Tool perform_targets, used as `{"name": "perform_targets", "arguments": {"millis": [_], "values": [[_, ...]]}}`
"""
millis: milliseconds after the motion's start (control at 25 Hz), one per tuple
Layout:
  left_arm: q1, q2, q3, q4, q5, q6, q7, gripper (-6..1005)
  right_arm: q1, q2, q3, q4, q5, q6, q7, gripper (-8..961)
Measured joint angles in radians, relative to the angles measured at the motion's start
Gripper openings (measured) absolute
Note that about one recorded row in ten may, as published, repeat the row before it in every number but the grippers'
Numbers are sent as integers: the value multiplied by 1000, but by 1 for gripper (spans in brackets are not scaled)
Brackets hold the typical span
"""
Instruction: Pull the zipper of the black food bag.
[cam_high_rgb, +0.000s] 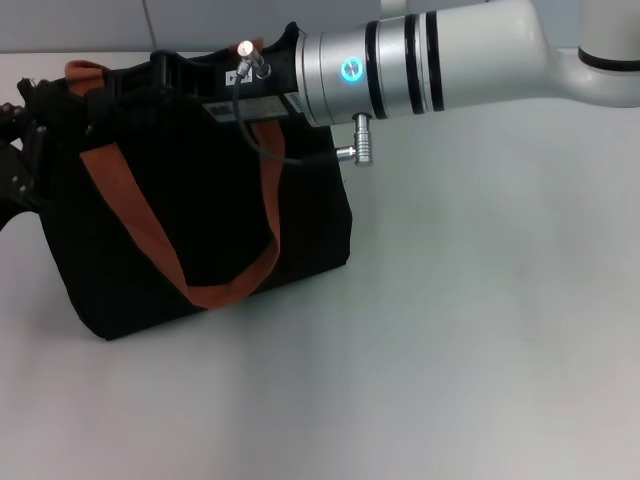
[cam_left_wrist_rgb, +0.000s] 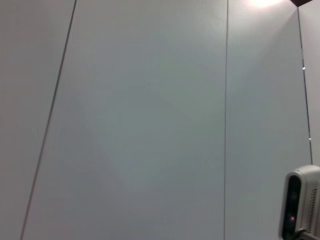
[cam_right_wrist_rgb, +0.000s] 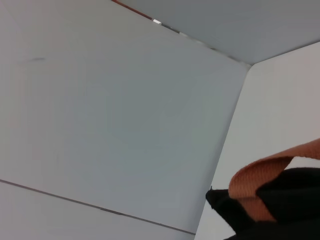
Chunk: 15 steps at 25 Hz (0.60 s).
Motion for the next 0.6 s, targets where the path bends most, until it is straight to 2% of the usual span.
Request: {"name": "perform_targets", "arguments": {"millis": [280,600], "values": [[-17,0,0,-9,8,9,2,10,-5,0,-97,-25,97,38,-5,335],[-29,-1,2,-33,7,10,13,11,-13,0,-108,-34,100,58,-8,301]]}}
